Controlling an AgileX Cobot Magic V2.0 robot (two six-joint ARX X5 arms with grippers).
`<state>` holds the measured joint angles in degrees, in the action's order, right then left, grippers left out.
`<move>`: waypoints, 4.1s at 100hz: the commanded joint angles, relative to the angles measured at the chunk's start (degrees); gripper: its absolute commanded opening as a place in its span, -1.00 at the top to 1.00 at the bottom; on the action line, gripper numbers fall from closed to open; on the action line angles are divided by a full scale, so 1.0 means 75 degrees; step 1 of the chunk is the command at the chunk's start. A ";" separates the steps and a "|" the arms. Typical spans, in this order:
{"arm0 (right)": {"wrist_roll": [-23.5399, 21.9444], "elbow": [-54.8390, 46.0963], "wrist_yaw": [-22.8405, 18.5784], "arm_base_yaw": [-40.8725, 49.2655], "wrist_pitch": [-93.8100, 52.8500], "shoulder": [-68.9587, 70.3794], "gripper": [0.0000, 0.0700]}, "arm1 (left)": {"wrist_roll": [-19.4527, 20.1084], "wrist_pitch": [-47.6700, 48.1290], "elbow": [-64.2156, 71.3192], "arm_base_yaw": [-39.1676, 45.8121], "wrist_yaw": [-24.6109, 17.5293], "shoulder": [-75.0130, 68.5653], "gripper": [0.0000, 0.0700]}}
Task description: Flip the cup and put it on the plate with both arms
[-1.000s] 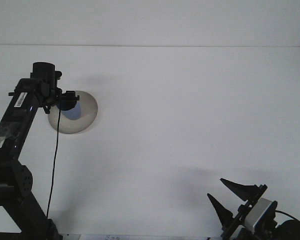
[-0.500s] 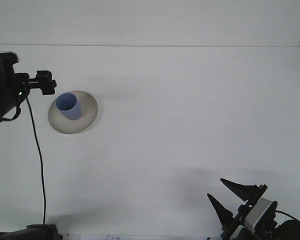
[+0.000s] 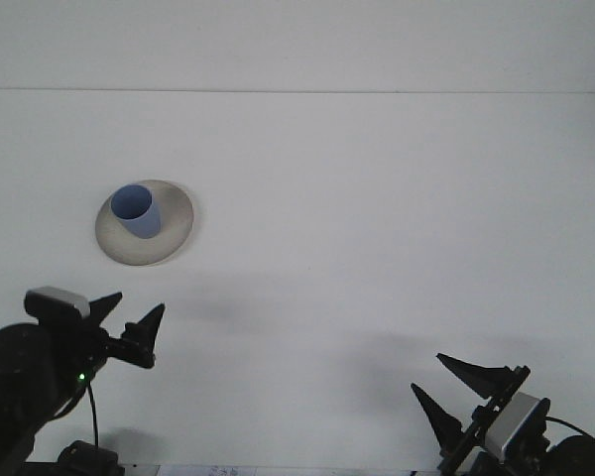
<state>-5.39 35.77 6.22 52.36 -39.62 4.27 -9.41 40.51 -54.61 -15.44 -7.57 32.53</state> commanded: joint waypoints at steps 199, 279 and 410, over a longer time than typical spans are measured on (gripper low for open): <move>-0.0108 0.0029 0.0178 0.0073 0.0073 -0.0003 0.98 | 0.1594 -0.5490 0.7163 0.1935 0.1757 -0.4316 0.96; 0.0035 0.0029 0.0184 0.0073 0.0067 -0.0003 0.98 | 0.1571 -0.5455 0.7175 0.1935 0.1749 -0.4316 0.96; 0.0111 -0.4674 -0.0688 -0.6193 0.4468 -0.0560 0.98 | 0.1571 -0.5455 0.7175 0.1935 0.1749 -0.4313 0.96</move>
<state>-3.99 0.84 1.06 5.91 -7.38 0.08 2.24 0.21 -1.91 -0.97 5.65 0.30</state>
